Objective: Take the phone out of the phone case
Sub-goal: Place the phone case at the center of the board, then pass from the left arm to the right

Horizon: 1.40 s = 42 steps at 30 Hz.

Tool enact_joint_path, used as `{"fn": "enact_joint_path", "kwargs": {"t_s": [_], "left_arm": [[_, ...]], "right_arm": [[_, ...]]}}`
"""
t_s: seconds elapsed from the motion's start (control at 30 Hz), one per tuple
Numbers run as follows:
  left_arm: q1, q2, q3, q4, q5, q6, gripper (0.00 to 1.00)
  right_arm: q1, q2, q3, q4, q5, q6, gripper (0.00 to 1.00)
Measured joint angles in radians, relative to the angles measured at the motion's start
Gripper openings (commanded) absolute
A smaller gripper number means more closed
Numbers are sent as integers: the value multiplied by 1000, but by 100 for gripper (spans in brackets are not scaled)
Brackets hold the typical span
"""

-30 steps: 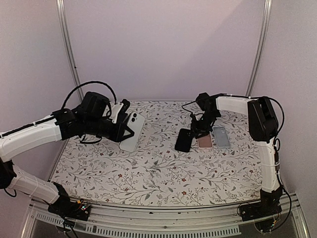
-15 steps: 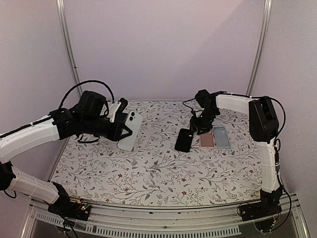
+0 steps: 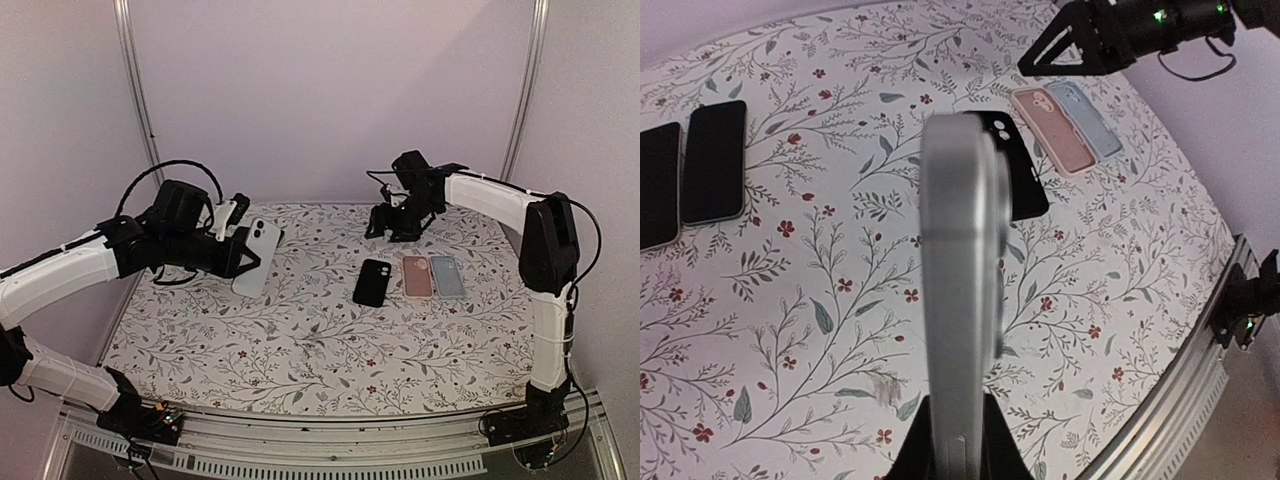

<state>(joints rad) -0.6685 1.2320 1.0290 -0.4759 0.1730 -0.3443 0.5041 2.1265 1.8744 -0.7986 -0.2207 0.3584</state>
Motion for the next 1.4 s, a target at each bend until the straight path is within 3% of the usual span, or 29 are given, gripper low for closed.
{"fn": "enact_joint_path", "kwargs": {"t_s": [0.3, 0.8, 1.23, 1.4], "left_arm": [[92, -3, 0, 21, 83, -6, 0], [297, -43, -128, 246, 488, -132, 0], [318, -52, -227, 523, 766, -262, 0], [321, -60, -253, 600, 828, -303, 0]], "right_arm": [[116, -87, -39, 200, -89, 49, 99], [318, -192, -270, 730, -370, 137, 98], [371, -145, -275, 1034, -481, 304, 77], [371, -92, -257, 1069, -503, 352, 60]]}}
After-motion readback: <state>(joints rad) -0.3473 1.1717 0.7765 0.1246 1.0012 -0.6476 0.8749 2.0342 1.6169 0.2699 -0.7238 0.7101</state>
